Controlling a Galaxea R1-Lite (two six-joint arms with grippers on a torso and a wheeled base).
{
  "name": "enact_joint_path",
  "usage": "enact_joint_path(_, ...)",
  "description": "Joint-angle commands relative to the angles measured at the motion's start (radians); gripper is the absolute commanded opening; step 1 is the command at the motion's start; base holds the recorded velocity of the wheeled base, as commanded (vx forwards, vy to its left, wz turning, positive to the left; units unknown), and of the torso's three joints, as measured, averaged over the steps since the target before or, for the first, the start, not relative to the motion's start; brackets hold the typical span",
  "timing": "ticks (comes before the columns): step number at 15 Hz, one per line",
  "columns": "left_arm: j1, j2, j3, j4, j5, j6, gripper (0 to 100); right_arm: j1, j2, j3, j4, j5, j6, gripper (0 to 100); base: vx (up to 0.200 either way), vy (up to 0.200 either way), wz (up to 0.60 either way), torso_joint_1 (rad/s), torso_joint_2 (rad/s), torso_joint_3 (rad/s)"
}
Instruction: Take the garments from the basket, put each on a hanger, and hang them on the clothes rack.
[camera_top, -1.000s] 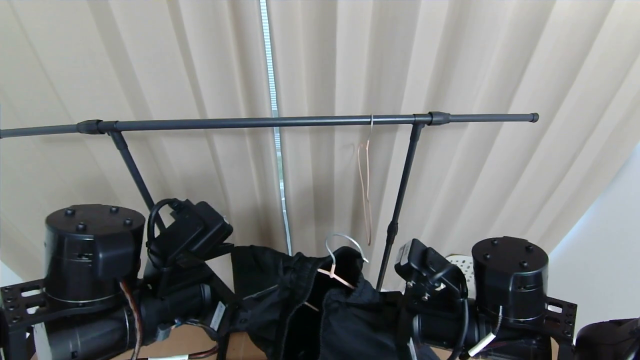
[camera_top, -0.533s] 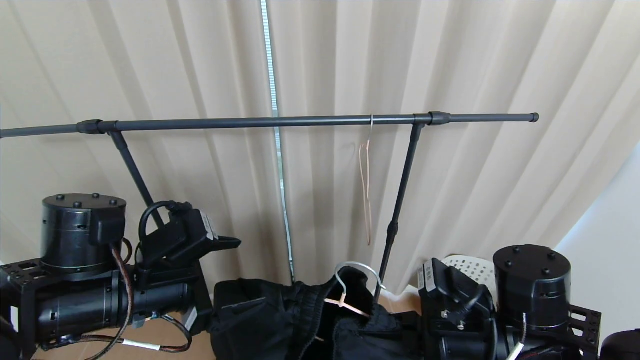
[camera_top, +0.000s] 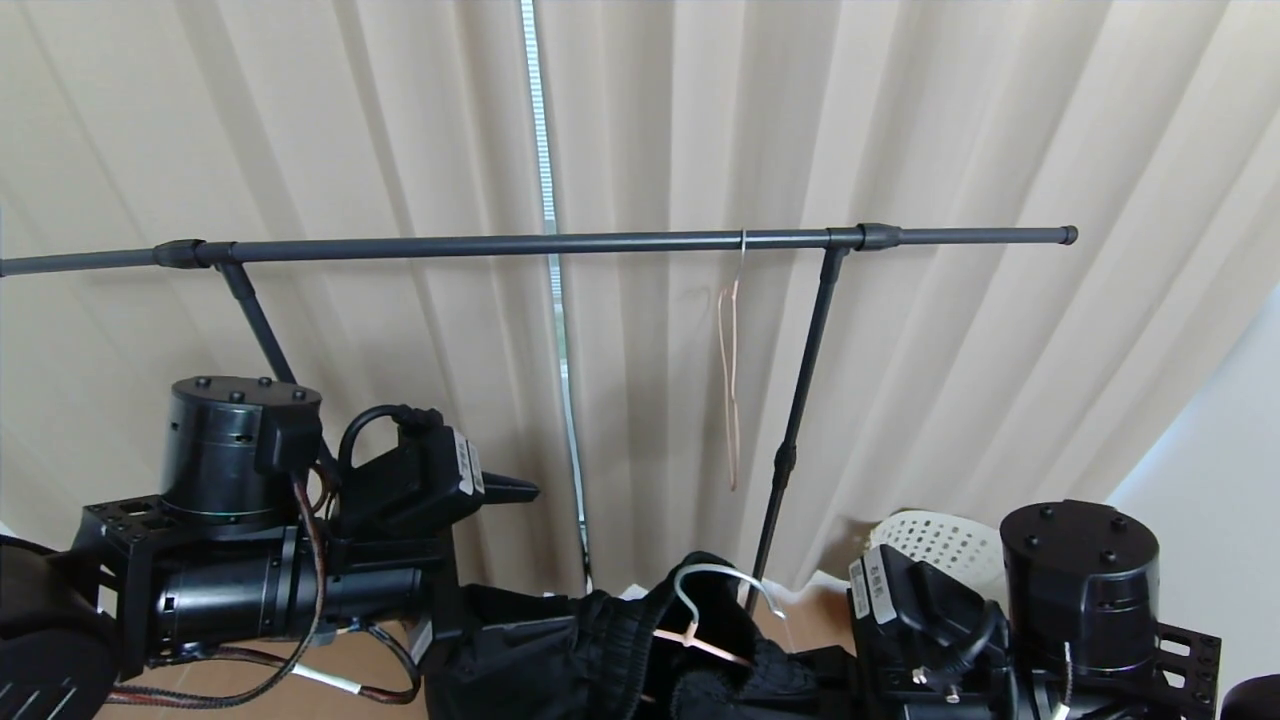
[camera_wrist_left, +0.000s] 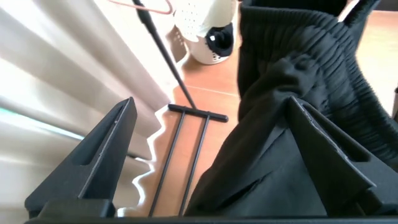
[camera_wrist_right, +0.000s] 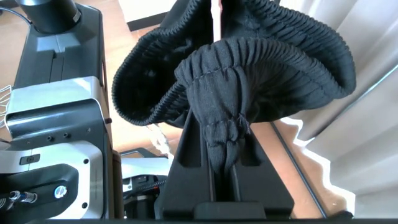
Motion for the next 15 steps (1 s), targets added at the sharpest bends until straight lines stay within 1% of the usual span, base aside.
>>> enact_joint_path(1, -0.031, 0.028, -0.001, 0.000, 0.000, 0.002, 100, 0.000, -0.010, 0.000, 0.000, 0.001, 0.000, 0, 0.000, 0.000, 0.00, 0.000, 0.00, 0.000)
enact_joint_path(3, -0.034, 0.032, -0.004, 0.000, 0.000, 0.002, 100, -0.001, -0.027, -0.009, 0.000, 0.004, -0.001, 0, 0.000, 0.000, 0.00, 0.000, 0.00, 0.000)
enact_joint_path(4, -0.034, 0.029, -0.013, 0.000, 0.000, 0.002, 100, -0.006, -0.029, -0.037, 0.000, 0.007, -0.001, 0, 0.000, 0.000, 0.00, 0.000, 0.00, 0.000)
enact_joint_path(5, -0.026, 0.028, -0.036, 0.000, 0.000, 0.000, 100, -0.034, -0.018, -0.078, 0.006, 0.012, -0.003, 0, 0.000, 0.000, 0.00, 0.000, 0.00, 0.000)
enact_joint_path(6, -0.009, 0.026, -0.064, 0.004, -0.002, 0.000, 100, -0.058, 0.003, -0.121, 0.012, 0.015, -0.015, 0, 0.000, 0.000, 0.00, 0.000, 0.00, 0.000)
enact_joint_path(7, 0.000, 0.026, -0.075, 0.006, -0.002, -0.001, 100, -0.061, 0.016, -0.139, 0.018, 0.015, -0.029, 0, 0.000, 0.000, 0.00, 0.000, 0.00, 0.000)
enact_joint_path(10, 0.038, 0.020, -0.101, 0.004, -0.002, 0.000, 100, -0.075, 0.019, -0.198, 0.122, 0.015, -0.095, 0, 0.000, 0.000, 0.00, 0.000, 0.00, 0.000)
enact_joint_path(11, 0.055, -0.001, -0.101, 0.006, -0.002, -0.001, 100, -0.084, 0.020, -0.227, 0.174, 0.015, -0.124, 0, 0.000, 0.000, 0.00, 0.000, 0.00, 0.000)
enact_joint_path(12, 0.071, -0.023, -0.095, 0.007, -0.002, -0.001, 100, -0.090, 0.019, -0.273, 0.251, 0.015, -0.144, 0, 0.000, 0.000, 0.00, 0.000, 0.00, 0.000)
enact_joint_path(13, 0.077, -0.029, -0.090, 0.007, -0.002, 0.000, 100, -0.090, 0.014, -0.294, 0.302, 0.015, -0.150, 0, 0.000, 0.000, 0.00, 0.000, 0.00, 0.000)
enact_joint_path(14, 0.081, -0.044, -0.076, 0.007, -0.002, 0.000, 100, -0.098, 0.009, -0.336, 0.397, 0.015, -0.178, 0, 0.000, 0.000, 0.00, 0.000, 0.00, 0.000)
enact_joint_path(15, 0.080, -0.067, -0.047, 0.007, -0.002, 0.003, 100, -0.121, 0.014, -0.406, 0.553, 0.015, -0.268, 0, 0.000, 0.000, 0.00, 0.000, 0.00, 0.000)
